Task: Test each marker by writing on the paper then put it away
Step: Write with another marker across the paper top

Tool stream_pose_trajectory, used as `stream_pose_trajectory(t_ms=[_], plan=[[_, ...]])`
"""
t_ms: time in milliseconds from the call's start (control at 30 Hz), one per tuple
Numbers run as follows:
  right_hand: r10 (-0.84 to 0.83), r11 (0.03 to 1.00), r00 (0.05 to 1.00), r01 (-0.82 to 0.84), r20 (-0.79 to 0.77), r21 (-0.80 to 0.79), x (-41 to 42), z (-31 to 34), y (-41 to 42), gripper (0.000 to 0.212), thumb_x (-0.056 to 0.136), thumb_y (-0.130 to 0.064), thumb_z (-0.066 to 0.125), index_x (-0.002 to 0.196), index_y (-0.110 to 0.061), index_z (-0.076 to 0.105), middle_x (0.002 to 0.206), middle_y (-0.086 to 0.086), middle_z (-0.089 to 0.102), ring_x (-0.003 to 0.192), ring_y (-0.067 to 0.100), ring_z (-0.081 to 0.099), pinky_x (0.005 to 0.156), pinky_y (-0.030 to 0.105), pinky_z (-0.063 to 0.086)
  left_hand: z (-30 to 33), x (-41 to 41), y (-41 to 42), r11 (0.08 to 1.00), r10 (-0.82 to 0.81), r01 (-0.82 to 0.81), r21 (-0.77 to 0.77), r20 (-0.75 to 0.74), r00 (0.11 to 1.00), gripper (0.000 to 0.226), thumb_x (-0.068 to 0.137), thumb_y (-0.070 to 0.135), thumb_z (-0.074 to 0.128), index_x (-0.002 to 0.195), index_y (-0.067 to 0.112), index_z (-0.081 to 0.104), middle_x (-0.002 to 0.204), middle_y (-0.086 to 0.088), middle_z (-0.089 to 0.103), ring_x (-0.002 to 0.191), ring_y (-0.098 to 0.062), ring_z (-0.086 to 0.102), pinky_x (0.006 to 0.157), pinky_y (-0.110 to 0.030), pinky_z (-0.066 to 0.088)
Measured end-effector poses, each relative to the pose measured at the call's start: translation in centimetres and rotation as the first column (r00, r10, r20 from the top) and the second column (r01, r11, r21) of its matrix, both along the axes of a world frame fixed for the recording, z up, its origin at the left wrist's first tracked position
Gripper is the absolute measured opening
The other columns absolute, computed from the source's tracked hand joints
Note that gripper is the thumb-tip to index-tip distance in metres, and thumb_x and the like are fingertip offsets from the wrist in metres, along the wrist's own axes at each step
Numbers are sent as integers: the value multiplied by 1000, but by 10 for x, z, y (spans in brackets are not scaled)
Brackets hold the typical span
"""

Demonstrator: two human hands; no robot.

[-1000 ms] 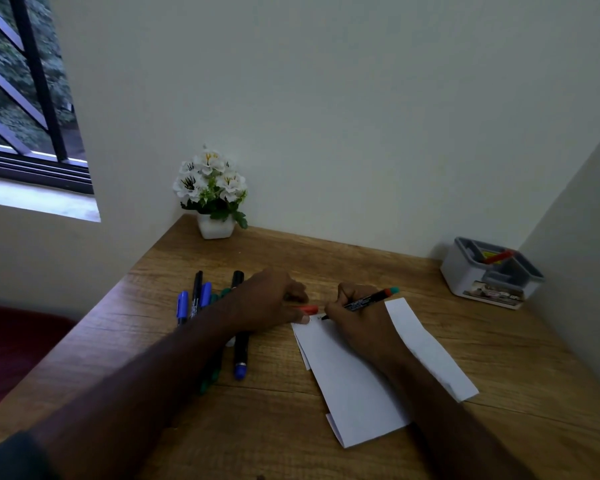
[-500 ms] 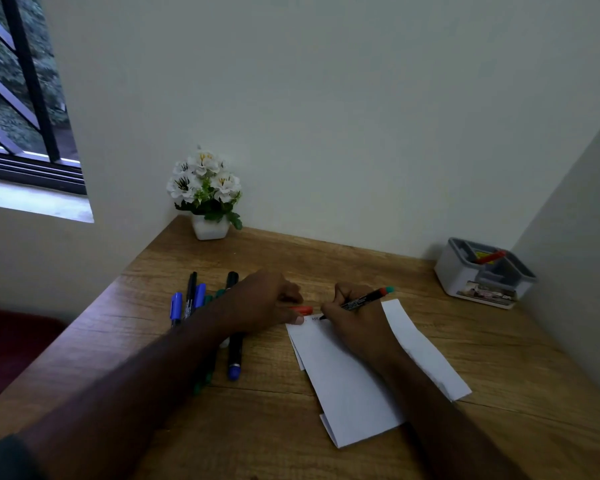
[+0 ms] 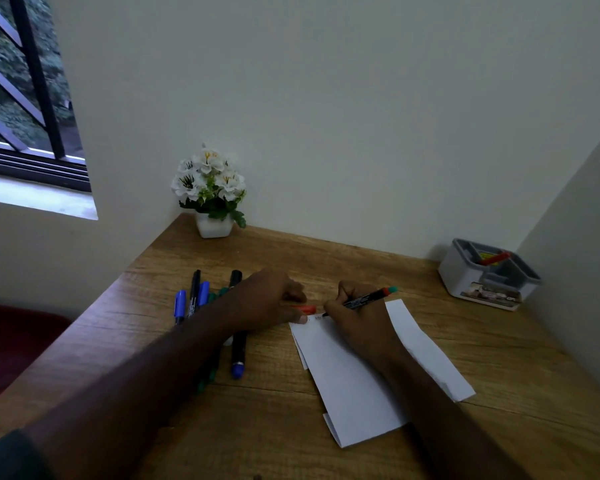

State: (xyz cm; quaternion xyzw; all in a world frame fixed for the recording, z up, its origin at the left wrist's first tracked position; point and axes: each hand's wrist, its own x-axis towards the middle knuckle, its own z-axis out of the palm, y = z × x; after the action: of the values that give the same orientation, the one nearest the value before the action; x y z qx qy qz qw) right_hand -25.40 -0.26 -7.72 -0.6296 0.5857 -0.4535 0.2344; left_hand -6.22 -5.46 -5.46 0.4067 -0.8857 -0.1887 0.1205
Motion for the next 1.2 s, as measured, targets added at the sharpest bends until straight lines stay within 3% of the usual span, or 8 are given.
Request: stream_pose_trajectory(t_ms=[733,1200], plan=[[-51,998,998,50,33,38,0,5,5,28,80,-1,65,60,-11,48,57,4,49,53,6,45,49,20,36,1,-1,1,1000,-1,1,2,-9,1000,53,85,44,67,132,20,57,142,1,52,130,-14,47,106,-33,39],[-46,999,999,46,-10,19,1,6,4,26,82,-2,65,62,-10,50,59,3,52,53,2,46,49,15,38,2,-1,1,1000,-4,4,0,-1,1000,52,85,43,67,130,19,59,140,0,55,126,-15,50,105,-36,42]])
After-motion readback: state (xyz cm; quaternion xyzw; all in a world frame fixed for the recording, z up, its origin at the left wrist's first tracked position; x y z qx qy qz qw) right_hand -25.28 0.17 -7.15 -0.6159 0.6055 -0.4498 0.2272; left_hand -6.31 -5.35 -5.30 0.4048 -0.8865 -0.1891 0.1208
